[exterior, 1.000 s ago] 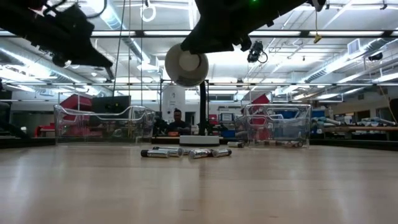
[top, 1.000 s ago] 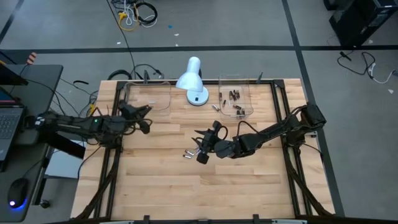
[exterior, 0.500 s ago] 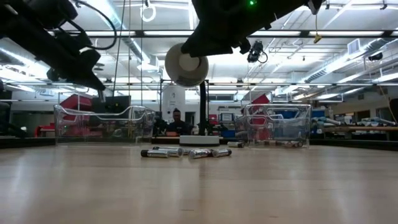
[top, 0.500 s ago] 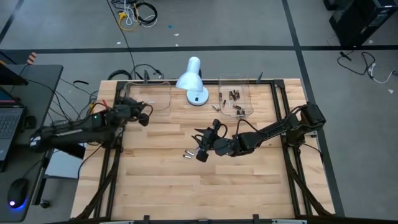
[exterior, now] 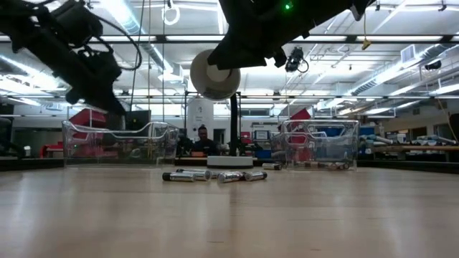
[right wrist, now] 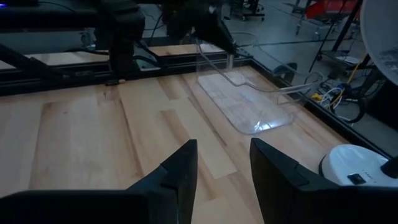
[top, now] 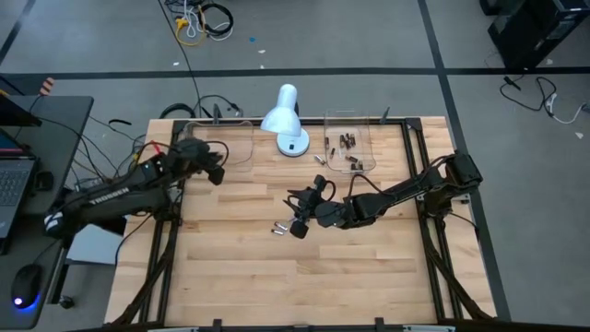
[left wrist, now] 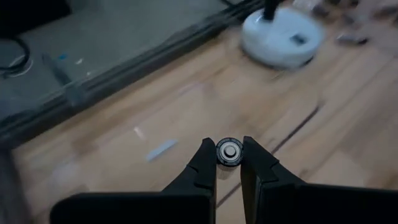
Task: Sort batteries
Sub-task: Put the black battery in the transparent bin
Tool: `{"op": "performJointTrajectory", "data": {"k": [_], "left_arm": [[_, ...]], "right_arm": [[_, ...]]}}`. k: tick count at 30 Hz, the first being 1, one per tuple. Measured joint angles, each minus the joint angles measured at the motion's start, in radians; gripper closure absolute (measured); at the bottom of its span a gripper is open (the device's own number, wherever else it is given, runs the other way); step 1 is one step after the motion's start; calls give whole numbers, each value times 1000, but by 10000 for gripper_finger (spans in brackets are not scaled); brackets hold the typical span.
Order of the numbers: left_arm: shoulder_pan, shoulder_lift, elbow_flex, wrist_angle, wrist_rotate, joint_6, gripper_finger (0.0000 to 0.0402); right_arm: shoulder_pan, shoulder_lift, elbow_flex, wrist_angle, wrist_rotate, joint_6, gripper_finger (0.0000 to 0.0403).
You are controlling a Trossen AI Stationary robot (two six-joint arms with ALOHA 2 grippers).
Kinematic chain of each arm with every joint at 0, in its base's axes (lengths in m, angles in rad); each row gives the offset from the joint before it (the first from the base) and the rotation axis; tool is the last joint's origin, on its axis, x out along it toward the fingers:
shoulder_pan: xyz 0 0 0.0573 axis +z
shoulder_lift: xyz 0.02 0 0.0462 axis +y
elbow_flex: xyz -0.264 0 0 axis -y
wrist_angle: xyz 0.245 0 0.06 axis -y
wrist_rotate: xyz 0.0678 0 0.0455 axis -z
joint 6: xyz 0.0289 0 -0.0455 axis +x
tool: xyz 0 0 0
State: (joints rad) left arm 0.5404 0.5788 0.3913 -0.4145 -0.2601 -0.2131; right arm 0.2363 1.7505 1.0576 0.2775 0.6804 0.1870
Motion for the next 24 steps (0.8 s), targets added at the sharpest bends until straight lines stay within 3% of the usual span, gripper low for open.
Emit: {"op": "performJointTrajectory", "data": {"k": [8, 15, 24], "left_arm": [[71, 90, 97, -123, -94, 46, 381], [144, 261, 81, -104, -70, 25, 380], [169, 377, 81, -82, -76, 21, 312]], "right_arm": [[-1, 1, 0, -2, -1, -1, 272], [3, 1, 0, -3, -2, 1, 272], [5, 1, 0, -3, -4, 4, 274]]}}
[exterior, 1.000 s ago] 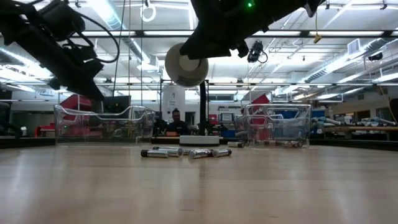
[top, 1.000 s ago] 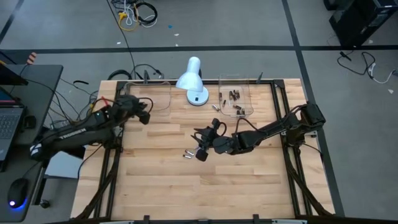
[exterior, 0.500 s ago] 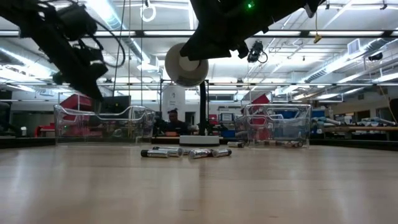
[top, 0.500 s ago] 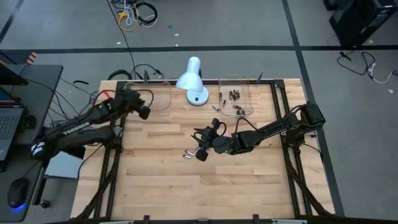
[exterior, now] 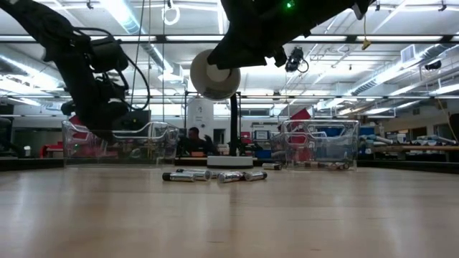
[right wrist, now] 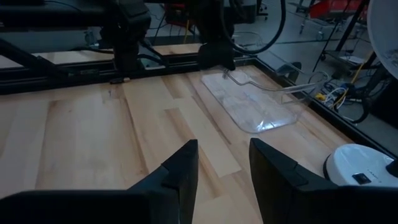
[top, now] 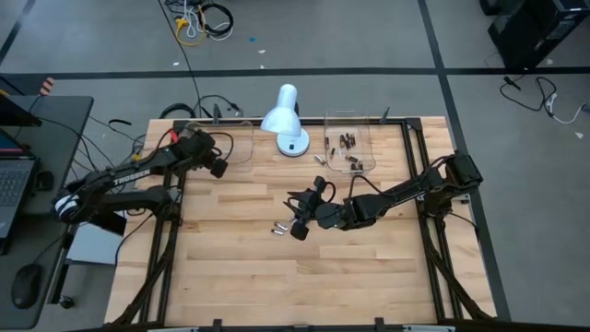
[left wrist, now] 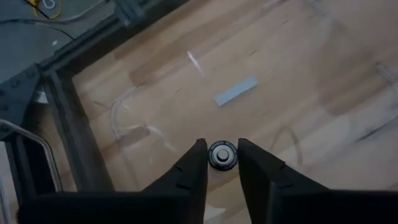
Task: Sort batteries
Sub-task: Put the black battery in the transparent bin, then put the silver battery in the transparent bin
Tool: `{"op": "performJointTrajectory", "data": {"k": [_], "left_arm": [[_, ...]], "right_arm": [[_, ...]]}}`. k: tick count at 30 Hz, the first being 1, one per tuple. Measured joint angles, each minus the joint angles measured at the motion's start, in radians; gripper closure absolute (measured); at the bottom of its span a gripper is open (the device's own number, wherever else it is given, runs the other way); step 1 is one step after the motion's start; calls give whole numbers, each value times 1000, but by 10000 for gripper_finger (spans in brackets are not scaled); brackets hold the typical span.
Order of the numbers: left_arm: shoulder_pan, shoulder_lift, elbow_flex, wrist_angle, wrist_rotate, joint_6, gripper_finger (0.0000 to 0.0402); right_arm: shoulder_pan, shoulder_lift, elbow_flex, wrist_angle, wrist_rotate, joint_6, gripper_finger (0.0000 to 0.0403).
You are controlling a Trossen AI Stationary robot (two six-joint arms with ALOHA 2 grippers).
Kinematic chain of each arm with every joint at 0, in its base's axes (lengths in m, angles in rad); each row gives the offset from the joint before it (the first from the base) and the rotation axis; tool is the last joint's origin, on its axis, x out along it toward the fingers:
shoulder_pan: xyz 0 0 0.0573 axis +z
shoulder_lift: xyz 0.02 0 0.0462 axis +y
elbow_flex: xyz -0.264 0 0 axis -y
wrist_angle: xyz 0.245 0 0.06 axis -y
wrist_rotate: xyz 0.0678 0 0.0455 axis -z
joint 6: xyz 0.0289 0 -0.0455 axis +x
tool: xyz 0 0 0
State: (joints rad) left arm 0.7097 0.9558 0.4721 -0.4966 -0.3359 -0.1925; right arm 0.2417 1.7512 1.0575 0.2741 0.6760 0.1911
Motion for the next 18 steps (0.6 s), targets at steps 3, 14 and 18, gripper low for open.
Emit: {"op": "performJointTrajectory", "data": {"k": [3, 14, 18], "left_arm": [[0, 0, 0, 20, 1, 1, 295], [-7, -6, 43, 59, 16, 58, 284], [-39, -37, 97, 60, 20, 83, 283]], "right_arm": [[0, 0, 0, 0, 0, 1, 274], [-4, 0, 0, 0, -59, 0, 274], [-13, 0, 0, -2, -126, -1, 274]]}}
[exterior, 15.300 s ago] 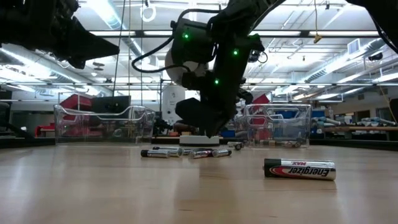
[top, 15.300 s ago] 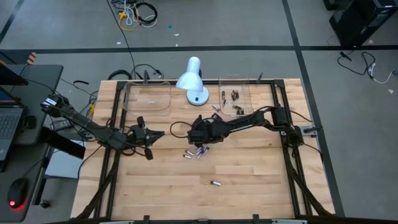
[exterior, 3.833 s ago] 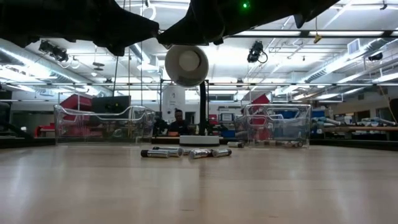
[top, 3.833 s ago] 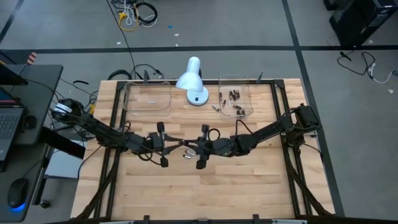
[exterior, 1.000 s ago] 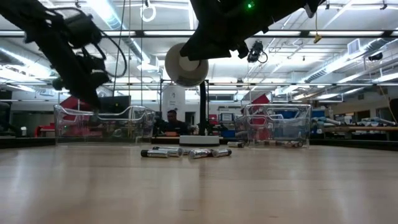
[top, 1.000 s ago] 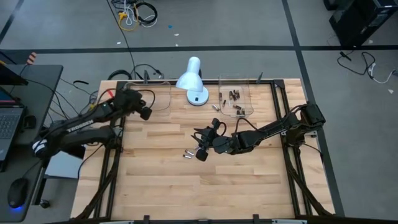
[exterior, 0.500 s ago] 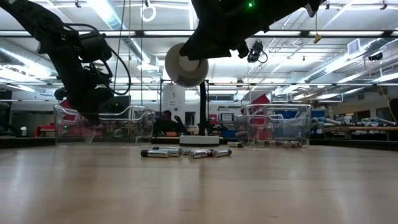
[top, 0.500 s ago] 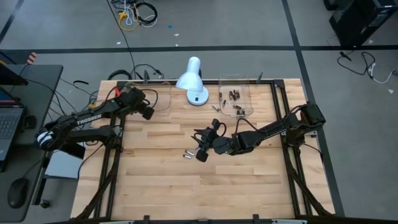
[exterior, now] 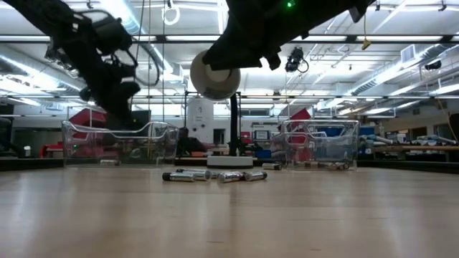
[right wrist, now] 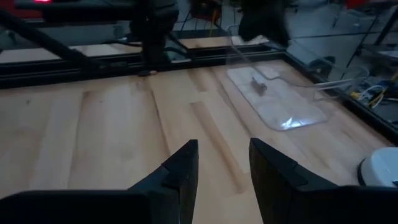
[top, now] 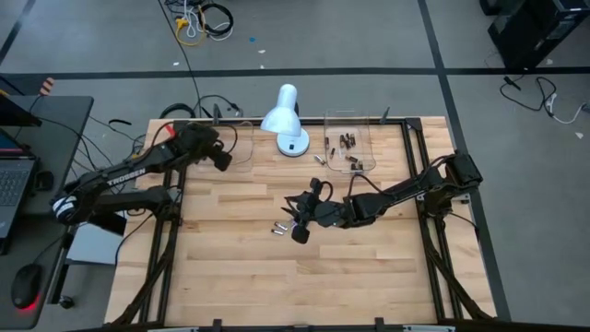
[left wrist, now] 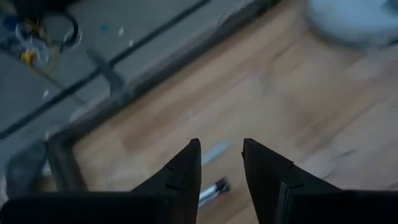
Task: Sort batteries
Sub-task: Put the silver battery in the transparent bin
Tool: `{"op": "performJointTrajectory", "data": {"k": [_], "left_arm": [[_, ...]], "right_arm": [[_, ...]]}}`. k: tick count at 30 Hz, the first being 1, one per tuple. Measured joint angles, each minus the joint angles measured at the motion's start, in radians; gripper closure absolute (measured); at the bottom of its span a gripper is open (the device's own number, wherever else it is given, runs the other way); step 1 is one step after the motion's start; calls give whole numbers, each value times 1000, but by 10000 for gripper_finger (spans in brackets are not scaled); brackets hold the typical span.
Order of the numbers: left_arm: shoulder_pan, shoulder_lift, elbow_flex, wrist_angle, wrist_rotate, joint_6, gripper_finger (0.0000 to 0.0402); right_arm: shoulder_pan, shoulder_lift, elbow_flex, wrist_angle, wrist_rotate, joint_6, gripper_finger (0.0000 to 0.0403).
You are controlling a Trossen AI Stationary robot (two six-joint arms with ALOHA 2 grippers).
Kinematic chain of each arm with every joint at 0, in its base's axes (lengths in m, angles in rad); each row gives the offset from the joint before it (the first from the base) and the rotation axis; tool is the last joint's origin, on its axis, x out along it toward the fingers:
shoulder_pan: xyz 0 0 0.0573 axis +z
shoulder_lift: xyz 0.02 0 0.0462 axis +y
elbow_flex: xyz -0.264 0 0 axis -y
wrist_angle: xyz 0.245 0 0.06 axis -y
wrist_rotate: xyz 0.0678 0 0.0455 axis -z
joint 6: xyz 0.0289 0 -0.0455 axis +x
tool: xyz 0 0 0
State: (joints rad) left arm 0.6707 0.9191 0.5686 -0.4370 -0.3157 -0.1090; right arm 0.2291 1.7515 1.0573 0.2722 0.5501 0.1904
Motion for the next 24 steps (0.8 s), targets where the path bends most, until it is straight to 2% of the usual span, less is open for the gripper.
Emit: {"op": "performJointTrajectory", "data": {"k": [4, 8, 13, 16, 20, 24], "left_arm": [[-70, -60, 33, 10, 36, 0, 283], [-184, -122, 34, 44, 164, 4, 283], [-395, -147, 34, 84, 334, 57, 283], [-543, -142, 34, 93, 392, 110, 283], [-709, -118, 9, 120, 430, 134, 283], [-828, -73, -59, 265, 419, 104, 283]], "right_arm": [[-1, 0, 0, -28, -13, 1, 274], [-1, 0, 0, -89, -19, 25, 274], [14, 0, 0, -164, -29, 23, 274], [28, 0, 0, -203, -56, 19, 274], [43, 0, 0, -254, -131, 19, 274], [62, 0, 0, -311, -152, 21, 274]]}}
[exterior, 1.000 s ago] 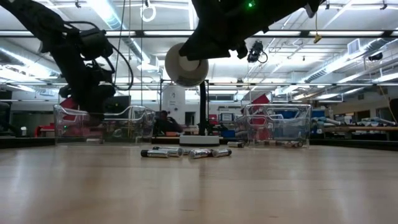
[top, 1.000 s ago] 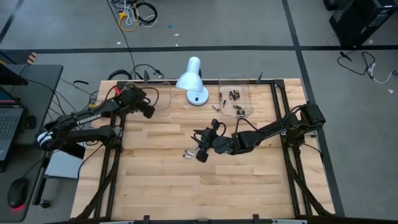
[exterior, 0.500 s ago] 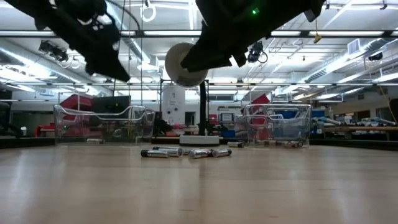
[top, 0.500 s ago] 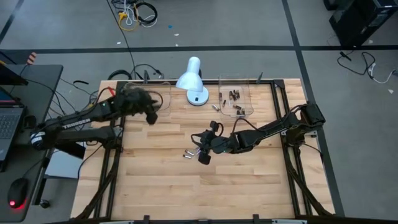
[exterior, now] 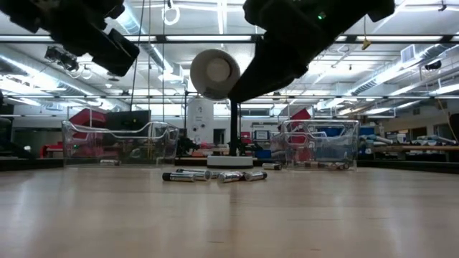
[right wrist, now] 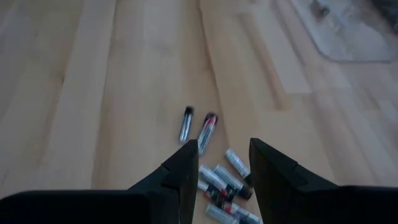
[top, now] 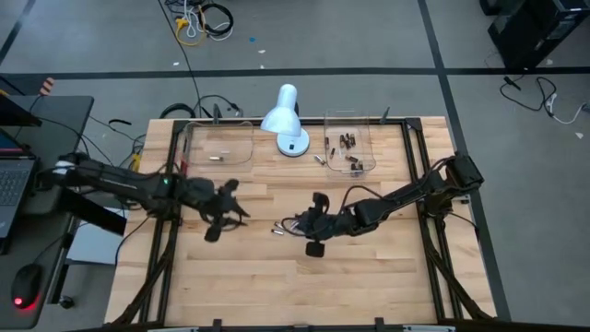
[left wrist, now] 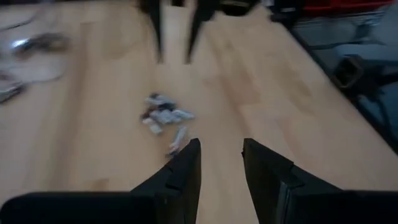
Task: Sort batteries
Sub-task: Put the silver battery in the transparent bin
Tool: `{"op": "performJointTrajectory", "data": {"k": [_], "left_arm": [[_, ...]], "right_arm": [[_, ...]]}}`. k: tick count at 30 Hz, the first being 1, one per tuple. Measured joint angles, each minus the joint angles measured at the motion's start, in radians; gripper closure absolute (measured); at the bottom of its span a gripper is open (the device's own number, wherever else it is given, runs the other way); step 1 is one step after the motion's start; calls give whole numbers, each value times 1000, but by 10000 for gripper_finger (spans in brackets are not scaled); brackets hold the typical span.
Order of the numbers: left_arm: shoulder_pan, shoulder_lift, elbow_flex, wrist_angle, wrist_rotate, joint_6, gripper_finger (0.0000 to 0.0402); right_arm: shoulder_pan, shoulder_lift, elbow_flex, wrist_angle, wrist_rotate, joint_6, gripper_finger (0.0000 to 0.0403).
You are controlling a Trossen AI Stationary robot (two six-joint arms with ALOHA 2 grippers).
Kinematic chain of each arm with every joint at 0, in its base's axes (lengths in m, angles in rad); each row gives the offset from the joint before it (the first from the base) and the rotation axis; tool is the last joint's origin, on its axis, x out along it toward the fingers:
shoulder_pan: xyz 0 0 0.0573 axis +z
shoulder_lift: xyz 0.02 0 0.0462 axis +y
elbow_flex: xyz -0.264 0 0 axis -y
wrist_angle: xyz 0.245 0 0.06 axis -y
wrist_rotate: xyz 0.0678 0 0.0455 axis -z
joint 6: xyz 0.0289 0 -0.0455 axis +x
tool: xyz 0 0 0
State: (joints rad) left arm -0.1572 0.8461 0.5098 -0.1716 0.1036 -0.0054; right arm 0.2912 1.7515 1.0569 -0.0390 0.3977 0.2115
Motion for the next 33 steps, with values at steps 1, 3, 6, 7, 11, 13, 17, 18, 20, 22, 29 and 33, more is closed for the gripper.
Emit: {"op": "performJointTrajectory", "data": {"k": [1, 3, 6, 7, 11, 13, 17, 18, 20, 22, 29, 33], "left_arm": [[-26, 17, -20, 55, -8, -3, 283], [-72, 55, -58, 156, -50, -3, 283], [-126, 124, -96, 266, -167, -6, 283], [-140, 152, -100, 295, -208, -10, 283], [-175, 283, -105, 405, -311, -8, 283], [-179, 356, -106, 472, -317, -1, 283], [-179, 487, -106, 575, -318, 1, 283], [-179, 517, -106, 596, -319, 1, 283], [-179, 572, -106, 634, -319, 3, 283], [-179, 624, -106, 689, -320, 18, 283], [-177, 764, -106, 829, -325, 61, 283], [-169, 807, -106, 858, -363, 62, 283]], "right_arm": [[4, 0, 0, -14, 0, 4, 274], [10, 0, 0, -45, -3, 21, 274], [20, 0, 0, -85, -7, 49, 274], [23, 0, 0, -97, -7, 58, 274], [32, 0, 0, -119, -7, 90, 274], [34, 0, 0, -119, -7, 99, 274], [34, 0, 0, -119, -7, 100, 274], [34, 0, 0, -119, -7, 100, 274], [34, 0, 0, -119, -7, 100, 274], [34, 0, 0, -120, -7, 100, 274], [34, 0, 0, -119, -7, 100, 274], [34, 0, 0, -119, -7, 100, 274]]}}
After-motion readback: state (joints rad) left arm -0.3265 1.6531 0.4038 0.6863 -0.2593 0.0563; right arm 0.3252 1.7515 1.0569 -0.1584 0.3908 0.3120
